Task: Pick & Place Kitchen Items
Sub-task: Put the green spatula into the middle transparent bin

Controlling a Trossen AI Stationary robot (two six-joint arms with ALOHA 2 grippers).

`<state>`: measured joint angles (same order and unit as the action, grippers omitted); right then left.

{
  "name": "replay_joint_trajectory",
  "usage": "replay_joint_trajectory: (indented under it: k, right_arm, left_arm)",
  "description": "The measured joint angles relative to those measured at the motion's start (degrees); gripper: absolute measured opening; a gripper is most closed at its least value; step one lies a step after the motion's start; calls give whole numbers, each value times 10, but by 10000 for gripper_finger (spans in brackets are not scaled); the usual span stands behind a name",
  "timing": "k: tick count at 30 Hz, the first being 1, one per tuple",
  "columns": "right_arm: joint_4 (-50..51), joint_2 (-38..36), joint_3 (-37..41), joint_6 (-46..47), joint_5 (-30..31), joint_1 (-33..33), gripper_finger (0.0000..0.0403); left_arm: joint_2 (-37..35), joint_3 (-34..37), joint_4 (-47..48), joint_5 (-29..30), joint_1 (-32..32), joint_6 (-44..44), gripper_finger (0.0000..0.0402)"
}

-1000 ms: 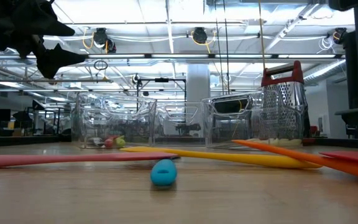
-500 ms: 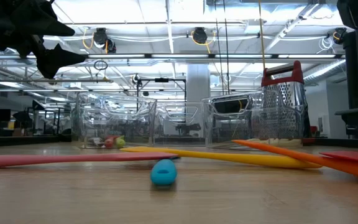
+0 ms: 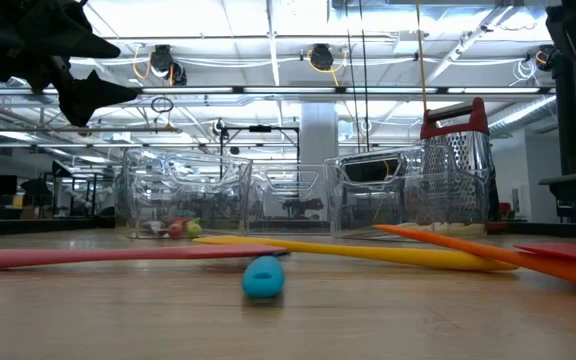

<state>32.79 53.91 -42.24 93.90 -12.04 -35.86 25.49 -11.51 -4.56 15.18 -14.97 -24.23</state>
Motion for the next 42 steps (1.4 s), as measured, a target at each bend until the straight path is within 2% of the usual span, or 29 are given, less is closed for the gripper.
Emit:
replay_joint_trajectory:
  k: [6, 12, 23, 30, 35, 42]
  right_arm:
    - [19, 0, 0, 23, 0, 0, 139]
    - [10, 0, 0, 11, 0, 0, 162]
    - [-14, 0, 0, 10, 2, 0, 161]
    - [-24, 0, 0, 32, 106, 1, 162]
    - [-25, 9, 0, 68, 111, 8, 160]
    - [-29, 37, 0, 74, 120, 5, 162]
  left_arm:
    - [0, 0, 0, 0, 0, 0, 306]
    - [0, 0, 0, 0, 0, 0, 306]
    - [0, 0, 0, 0, 0, 5, 306]
    - [0, 0, 0, 0, 0, 4, 306]
    - [0, 0, 0, 0, 0, 2, 306]
    - [0, 0, 0, 0, 0, 2, 306]
